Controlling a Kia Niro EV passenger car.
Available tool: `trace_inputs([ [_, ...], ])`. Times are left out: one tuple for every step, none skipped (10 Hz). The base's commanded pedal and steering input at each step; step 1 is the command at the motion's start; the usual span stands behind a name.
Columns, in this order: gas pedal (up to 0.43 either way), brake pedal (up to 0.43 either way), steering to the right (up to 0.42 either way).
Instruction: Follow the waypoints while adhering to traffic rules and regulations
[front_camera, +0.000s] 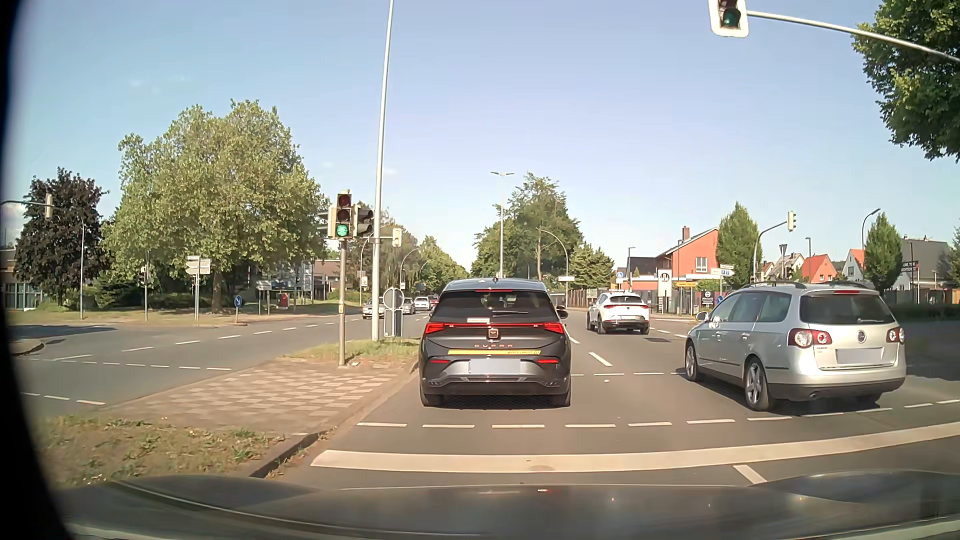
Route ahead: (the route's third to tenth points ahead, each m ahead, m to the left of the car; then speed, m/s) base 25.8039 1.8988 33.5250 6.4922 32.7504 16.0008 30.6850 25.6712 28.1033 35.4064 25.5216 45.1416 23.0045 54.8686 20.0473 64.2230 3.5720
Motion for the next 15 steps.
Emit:
trace_inputs([
  [0.110, 0.006, 0.004],
  [0.079, 0.006, 0.008],
  [0.047, 0.006, 0.010],
  [0.047, 0.006, 0.010],
  [0.028, 0.006, 0.010],
  [0.000, 0.006, 0.010],
  [0.000, 0.006, 0.010],
  [0.000, 0.006, 0.010],
  [0.000, 0.006, 0.010],
  [0.000, 0.006, 0.010],
  [0.000, 0.006, 0.010],
  [0.000, 0.006, 0.009],
  [0.000, 0.006, 0.009],
  [0.000, 0.006, 0.008],
  [0.000, 0.006, 0.008],
])
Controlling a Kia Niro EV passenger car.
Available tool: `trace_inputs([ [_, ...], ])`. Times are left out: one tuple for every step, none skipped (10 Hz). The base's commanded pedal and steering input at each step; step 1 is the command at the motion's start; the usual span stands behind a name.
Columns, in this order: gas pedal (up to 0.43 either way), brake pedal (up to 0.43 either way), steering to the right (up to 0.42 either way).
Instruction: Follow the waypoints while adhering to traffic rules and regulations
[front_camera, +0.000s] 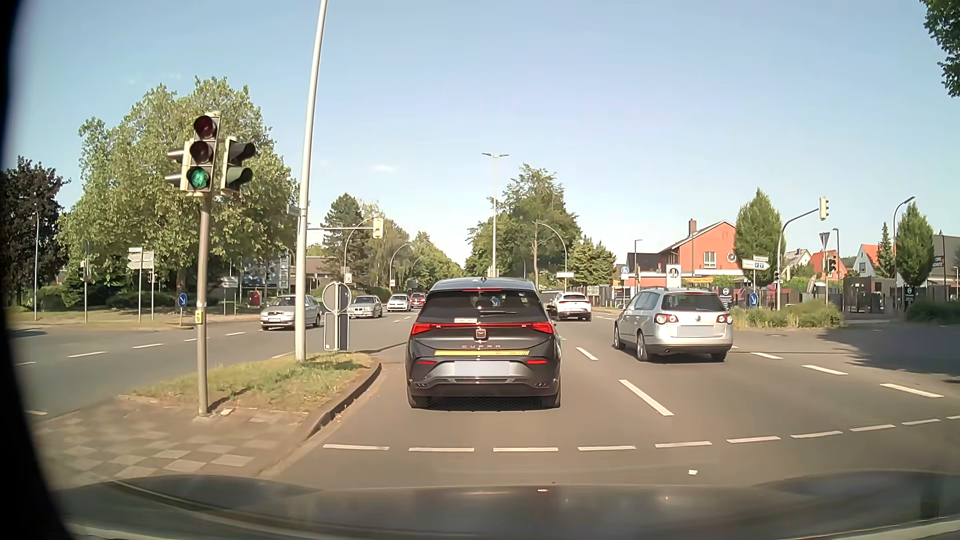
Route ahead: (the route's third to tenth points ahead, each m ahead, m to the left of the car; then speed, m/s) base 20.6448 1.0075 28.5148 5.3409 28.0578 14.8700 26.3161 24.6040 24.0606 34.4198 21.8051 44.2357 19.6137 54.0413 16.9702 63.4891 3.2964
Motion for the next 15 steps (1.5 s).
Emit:
trace_inputs([
  [0.000, 0.006, 0.004],
  [0.000, 0.006, 0.000],
  [0.000, 0.006, -0.003],
  [0.000, 0.006, -0.006],
  [0.000, 0.006, -0.010],
  [0.000, 0.006, -0.013],
  [0.000, 0.006, -0.014],
  [0.008, 0.006, -0.014],
  [0.039, 0.006, -0.015],
  [0.059, 0.006, -0.016],
  [0.067, 0.006, -0.017],
  [0.079, 0.006, -0.017],
  [0.079, 0.006, -0.017],
  [0.079, 0.006, -0.015],
  [0.079, 0.006, -0.014],
])
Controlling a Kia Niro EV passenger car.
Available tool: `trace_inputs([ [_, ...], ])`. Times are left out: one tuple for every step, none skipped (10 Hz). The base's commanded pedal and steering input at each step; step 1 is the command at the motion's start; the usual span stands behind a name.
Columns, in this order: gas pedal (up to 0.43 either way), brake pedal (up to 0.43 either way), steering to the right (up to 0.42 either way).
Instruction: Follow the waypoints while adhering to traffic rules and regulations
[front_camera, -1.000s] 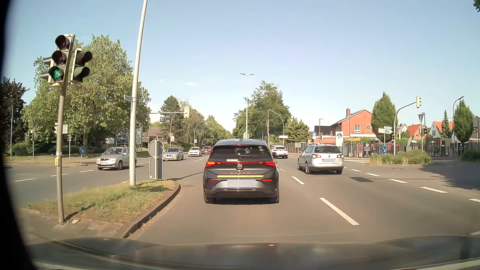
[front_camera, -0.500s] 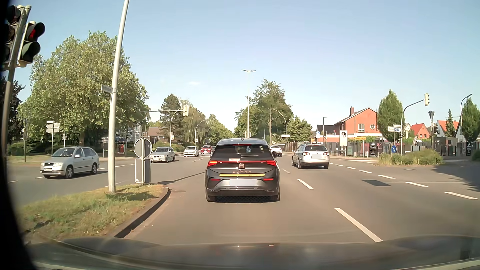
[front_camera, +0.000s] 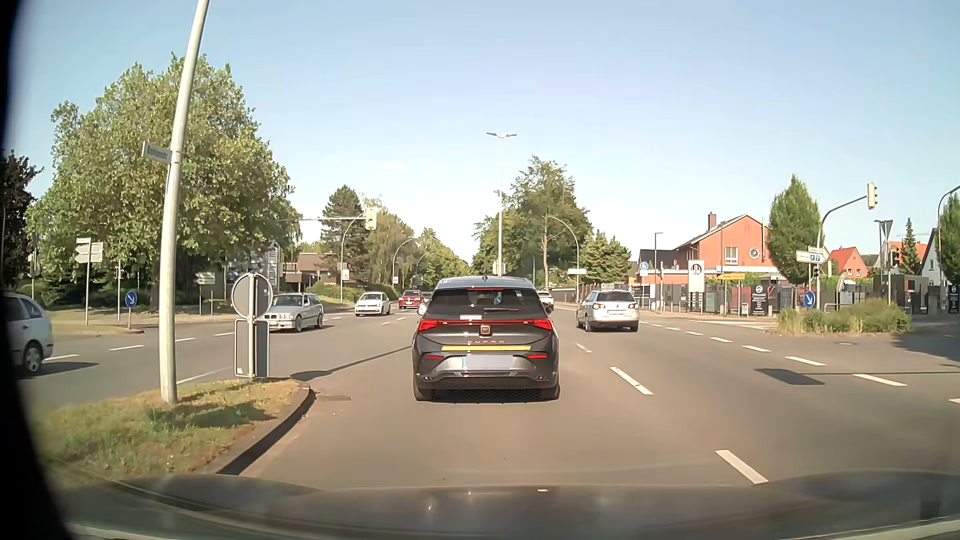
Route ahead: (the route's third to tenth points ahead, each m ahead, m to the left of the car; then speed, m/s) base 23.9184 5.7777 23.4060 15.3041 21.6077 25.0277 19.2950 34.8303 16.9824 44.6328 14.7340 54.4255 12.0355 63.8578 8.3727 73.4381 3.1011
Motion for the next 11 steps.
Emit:
trace_inputs([
  [0.079, 0.006, -0.012],
  [0.079, 0.006, -0.009],
  [0.079, 0.006, -0.008],
  [0.067, 0.006, -0.007],
  [0.047, 0.006, -0.007],
  [0.039, 0.006, -0.006],
  [0.028, 0.006, -0.006],
  [0.020, 0.006, -0.006],
  [0.000, 0.006, -0.008],
  [0.000, 0.006, -0.011],
  [0.000, 0.006, -0.018],
])
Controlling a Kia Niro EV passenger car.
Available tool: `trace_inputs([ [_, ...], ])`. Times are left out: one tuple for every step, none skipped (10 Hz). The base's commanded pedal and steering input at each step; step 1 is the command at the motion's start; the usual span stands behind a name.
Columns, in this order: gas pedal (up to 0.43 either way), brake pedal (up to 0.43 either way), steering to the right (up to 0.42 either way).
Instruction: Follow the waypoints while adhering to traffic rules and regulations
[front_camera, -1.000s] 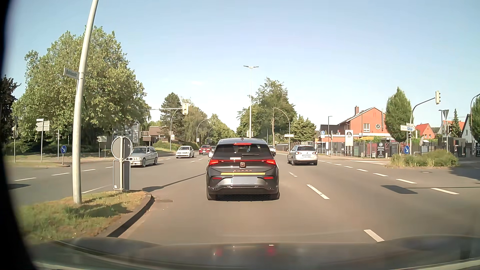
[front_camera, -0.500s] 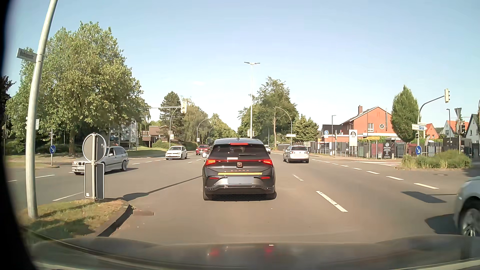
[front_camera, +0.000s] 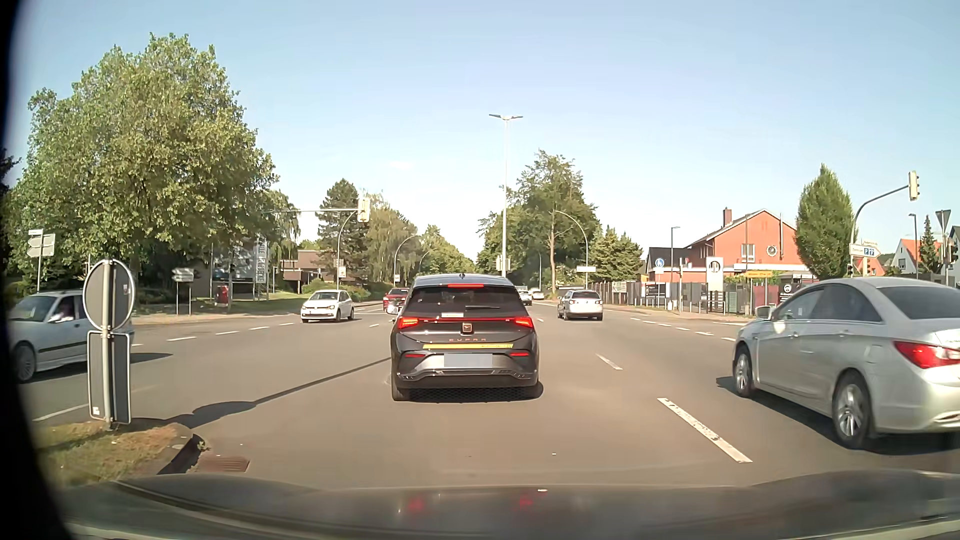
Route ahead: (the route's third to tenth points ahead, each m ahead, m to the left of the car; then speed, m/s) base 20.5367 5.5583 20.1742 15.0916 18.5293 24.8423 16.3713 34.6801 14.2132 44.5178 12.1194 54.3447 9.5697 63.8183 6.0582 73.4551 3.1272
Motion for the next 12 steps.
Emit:
trace_inputs([
  [0.000, 0.006, -0.025],
  [0.000, 0.006, -0.030],
  [0.000, 0.006, -0.035],
  [0.000, 0.018, -0.043],
  [0.000, 0.098, -0.046],
  [0.000, 0.146, -0.046],
  [0.000, 0.189, -0.047],
  [0.000, 0.232, -0.054],
  [0.000, 0.268, -0.062],
  [0.000, 0.280, -0.070],
  [0.000, 0.268, -0.078],
  [0.000, 0.262, -0.085],
])
